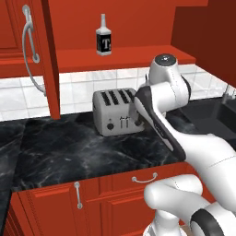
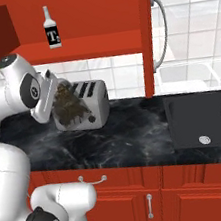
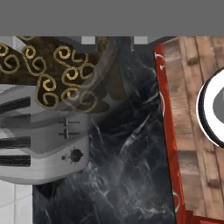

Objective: Pick the candle and jar from the dining table and place them in the open cabinet. Close the cabinet after placing the objects.

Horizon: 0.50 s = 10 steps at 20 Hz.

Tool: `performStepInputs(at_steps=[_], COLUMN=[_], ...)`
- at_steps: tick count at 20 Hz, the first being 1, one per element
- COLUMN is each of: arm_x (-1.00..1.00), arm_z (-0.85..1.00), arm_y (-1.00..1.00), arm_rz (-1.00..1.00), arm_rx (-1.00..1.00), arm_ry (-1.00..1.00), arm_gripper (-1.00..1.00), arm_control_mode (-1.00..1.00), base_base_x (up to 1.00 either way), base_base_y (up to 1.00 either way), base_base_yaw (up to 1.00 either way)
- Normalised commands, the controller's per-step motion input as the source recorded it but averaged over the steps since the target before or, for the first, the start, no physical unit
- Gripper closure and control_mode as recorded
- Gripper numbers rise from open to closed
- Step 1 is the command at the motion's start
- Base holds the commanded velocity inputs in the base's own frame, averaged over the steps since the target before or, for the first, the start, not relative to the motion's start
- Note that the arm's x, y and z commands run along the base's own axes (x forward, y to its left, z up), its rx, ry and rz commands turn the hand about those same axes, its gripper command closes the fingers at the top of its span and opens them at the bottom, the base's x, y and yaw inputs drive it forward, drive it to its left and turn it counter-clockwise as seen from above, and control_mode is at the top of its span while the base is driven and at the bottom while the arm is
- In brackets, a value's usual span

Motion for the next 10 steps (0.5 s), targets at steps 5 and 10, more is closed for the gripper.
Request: performStepInputs(at_steps=[5,10], arm_x=[-0.31,-0.56], arm_z=[0.54,0.46], arm_y=[0.00,-0.15], arm_rz=[0.00,0.00], arm_rx=[0.00,-0.05], arm_ry=[-0.06,-0.11], arm_gripper=[1.00,1.00], arm_control_mode=[-1.00,-1.00], base_base_x=[0.00,0.00], base_base_y=[0.00,0.00], base_base_yaw=[0.00,0.00])
